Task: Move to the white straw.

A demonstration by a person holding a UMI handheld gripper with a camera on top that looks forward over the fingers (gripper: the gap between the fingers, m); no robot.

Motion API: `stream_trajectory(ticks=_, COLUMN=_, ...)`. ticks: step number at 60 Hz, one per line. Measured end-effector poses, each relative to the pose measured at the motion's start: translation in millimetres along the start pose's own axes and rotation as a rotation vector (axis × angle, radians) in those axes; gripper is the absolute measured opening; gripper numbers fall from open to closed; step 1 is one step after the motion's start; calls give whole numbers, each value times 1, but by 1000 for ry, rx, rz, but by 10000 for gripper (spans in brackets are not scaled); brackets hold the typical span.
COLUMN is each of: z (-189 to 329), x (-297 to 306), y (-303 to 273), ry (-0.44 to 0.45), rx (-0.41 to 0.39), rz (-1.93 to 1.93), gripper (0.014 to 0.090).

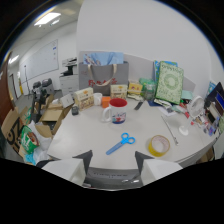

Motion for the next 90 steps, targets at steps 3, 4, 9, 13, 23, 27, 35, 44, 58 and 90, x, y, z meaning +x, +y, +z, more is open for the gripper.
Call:
stream_trajectory(ticks=3, z=0, x=0, y=0, ry=-1, rx=1, rz=-1, gripper=842)
stream_trajectory(ticks=4, z=0, x=0, y=0, ry=-1, rx=0, rz=0, gripper=841)
stream_trajectory(ticks=9, z=1, x=3, y=1, ry=-6, rx=-2, rz=2, gripper=843)
stream_trajectory(ticks=13, z=1, x=7, y=3, ry=-4, rx=-6, rz=4, gripper=843)
stream_trajectory(ticks=23, z=0, x=34, y=13, ry=15, rx=-22, rz=9, gripper=840)
stream_trajectory(ticks=27, z=0, x=53, y=18, ry=30, rx=-27, rz=9, gripper=841)
stream_trajectory(ticks=35, z=2, x=95, y=25, ry=68, rx=-41, rz=13, gripper=844)
stream_trajectory(ticks=44, z=5, x=143, y=31, ry=105, rx=-49, rz=12, gripper=843)
stream_trajectory(ticks=58, z=25, x=196, y=24, ry=113, rx=-41, rz=13, gripper=844)
stream_trajectory(ticks=90, z=115, x=247, y=-8, ry=52, rx=-16, rz=-8, gripper=843)
